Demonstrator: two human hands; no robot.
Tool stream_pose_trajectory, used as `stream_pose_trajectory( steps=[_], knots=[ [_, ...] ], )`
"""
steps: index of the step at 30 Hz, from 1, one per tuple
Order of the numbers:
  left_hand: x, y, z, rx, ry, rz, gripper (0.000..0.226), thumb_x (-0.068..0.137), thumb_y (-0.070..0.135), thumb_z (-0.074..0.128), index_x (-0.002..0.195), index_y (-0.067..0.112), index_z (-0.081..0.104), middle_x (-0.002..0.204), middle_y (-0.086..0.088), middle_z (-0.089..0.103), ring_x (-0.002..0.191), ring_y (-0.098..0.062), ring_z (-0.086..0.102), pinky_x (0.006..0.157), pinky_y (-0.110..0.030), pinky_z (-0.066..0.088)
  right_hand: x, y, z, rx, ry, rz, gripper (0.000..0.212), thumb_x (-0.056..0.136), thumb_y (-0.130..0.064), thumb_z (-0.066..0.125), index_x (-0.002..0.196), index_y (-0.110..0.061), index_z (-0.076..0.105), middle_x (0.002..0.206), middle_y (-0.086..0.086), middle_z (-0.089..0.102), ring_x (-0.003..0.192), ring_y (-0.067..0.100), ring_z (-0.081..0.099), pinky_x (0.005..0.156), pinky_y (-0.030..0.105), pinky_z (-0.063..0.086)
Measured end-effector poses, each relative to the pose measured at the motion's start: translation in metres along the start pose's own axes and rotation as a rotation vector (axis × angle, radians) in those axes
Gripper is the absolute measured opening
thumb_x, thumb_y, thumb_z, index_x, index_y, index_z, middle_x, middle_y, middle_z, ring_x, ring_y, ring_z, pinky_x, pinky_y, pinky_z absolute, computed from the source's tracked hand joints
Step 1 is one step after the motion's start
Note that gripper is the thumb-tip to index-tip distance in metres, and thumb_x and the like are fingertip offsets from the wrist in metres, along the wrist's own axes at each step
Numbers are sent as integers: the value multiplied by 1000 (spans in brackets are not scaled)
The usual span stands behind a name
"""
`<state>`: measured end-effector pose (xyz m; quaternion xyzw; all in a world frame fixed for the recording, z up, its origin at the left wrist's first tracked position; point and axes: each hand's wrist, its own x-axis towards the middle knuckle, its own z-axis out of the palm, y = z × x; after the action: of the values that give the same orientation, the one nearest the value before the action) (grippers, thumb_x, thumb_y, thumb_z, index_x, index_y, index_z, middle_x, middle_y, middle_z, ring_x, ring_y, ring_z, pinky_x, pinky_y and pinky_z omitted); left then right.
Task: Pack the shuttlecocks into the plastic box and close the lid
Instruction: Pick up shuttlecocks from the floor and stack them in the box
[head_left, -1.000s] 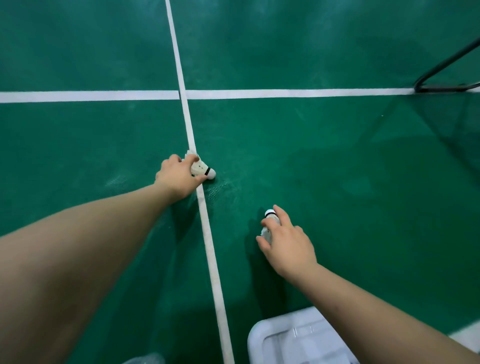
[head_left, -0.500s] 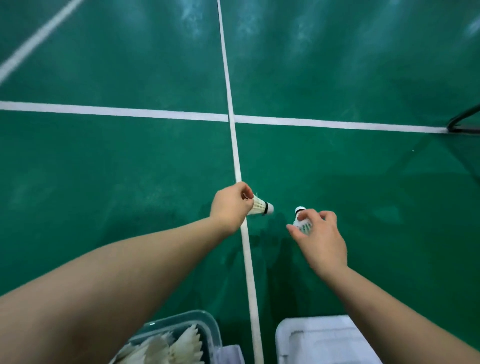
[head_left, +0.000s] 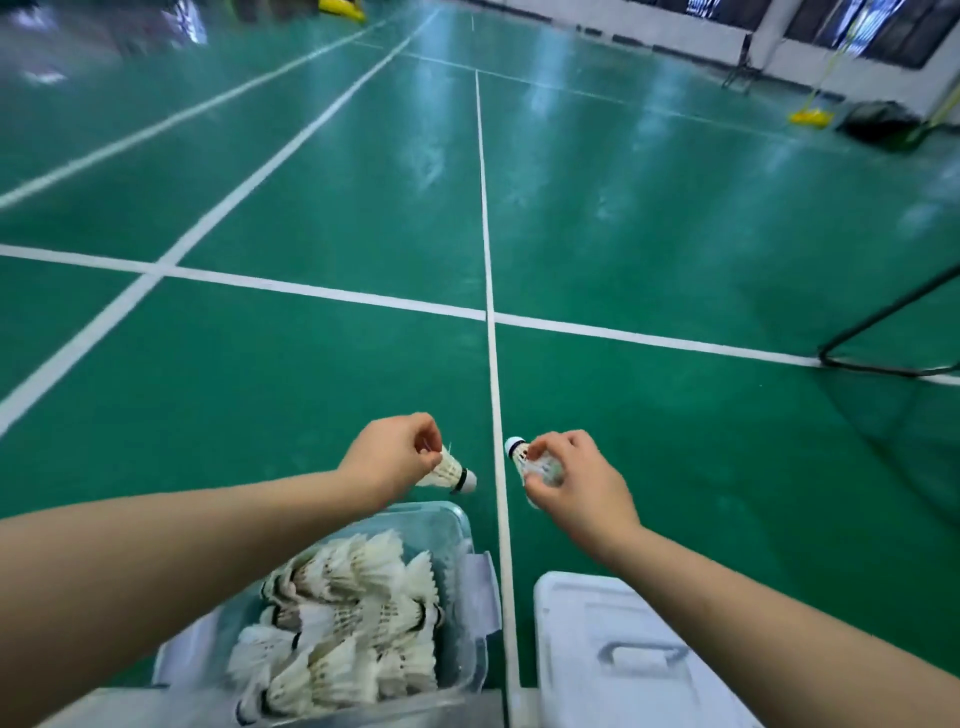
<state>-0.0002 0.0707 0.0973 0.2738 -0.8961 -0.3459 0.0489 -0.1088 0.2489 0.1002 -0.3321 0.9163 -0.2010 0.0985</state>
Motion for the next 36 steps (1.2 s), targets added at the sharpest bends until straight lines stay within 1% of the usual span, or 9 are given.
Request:
stream_pose_trajectory(
  steps=[4,7,13,20,24,29,32,34,36],
  knots=[
    [-50,23,-36,61,-36,103,8,82,17,61,89,15,64,98,-4,68,84,-16,55,75,-26,43,-44,-38,-26,-63,-21,-135,29,82,-36,57,111,-35,55,113,-5,50,94,24,60,76,30,47],
    [-77,32,-57,103,-9,141,8,82,17,61,89,15,64,96,-3,67,84,-16,55,78,-28,44,-68,-59,-39,-5,8,-130,35,82,-35,57,116,-36,55,114,-3,52,97,24,60,79,31,48],
    [-121,24,-77,196,-34,215,6,81,17,62,80,21,59,83,3,60,82,-19,57,74,-28,42,-96,-78,-40,37,-82,-144,54,80,-32,61,130,-27,42,128,4,51,105,22,56,85,31,44],
    [-127,-16,-58,143,-95,117,9,81,15,63,78,21,57,84,2,62,77,-18,58,75,-26,44,-91,-64,7,-33,-357,-176,53,81,-33,60,130,-26,42,135,4,48,115,21,53,94,33,45],
    [-109,-36,-47,139,-136,66,9,81,16,62,77,22,57,83,3,62,79,-18,58,74,-27,44,-73,-52,39,-49,-531,-171,54,83,-33,62,132,-22,41,136,4,48,120,21,49,98,30,39],
    [-93,-58,-23,124,-206,85,8,81,13,62,77,20,60,77,5,60,74,-14,56,64,-17,40,-56,-48,81,30,-726,-88,53,82,-30,66,129,-22,43,118,7,58,106,20,55,91,28,43],
    [-85,-69,-13,118,-265,91,11,81,14,61,75,23,57,77,6,62,75,-12,59,71,-23,46,-49,-50,98,73,-842,-61,53,82,-26,66,129,-22,42,94,-1,57,86,16,53,83,28,45],
    [-80,-76,-11,80,-274,70,11,82,15,62,76,23,57,78,6,64,75,-11,61,72,-23,47,-43,-51,108,84,-883,-60,52,82,-26,67,128,-23,41,93,-3,56,85,15,54,83,28,48],
    [-76,-83,-12,40,-255,38,8,81,15,62,77,22,60,77,7,64,74,-10,61,68,-16,45,-39,-54,117,135,-876,-48,54,82,-26,68,130,-23,41,102,-2,55,88,14,54,82,25,46]
  ],
)
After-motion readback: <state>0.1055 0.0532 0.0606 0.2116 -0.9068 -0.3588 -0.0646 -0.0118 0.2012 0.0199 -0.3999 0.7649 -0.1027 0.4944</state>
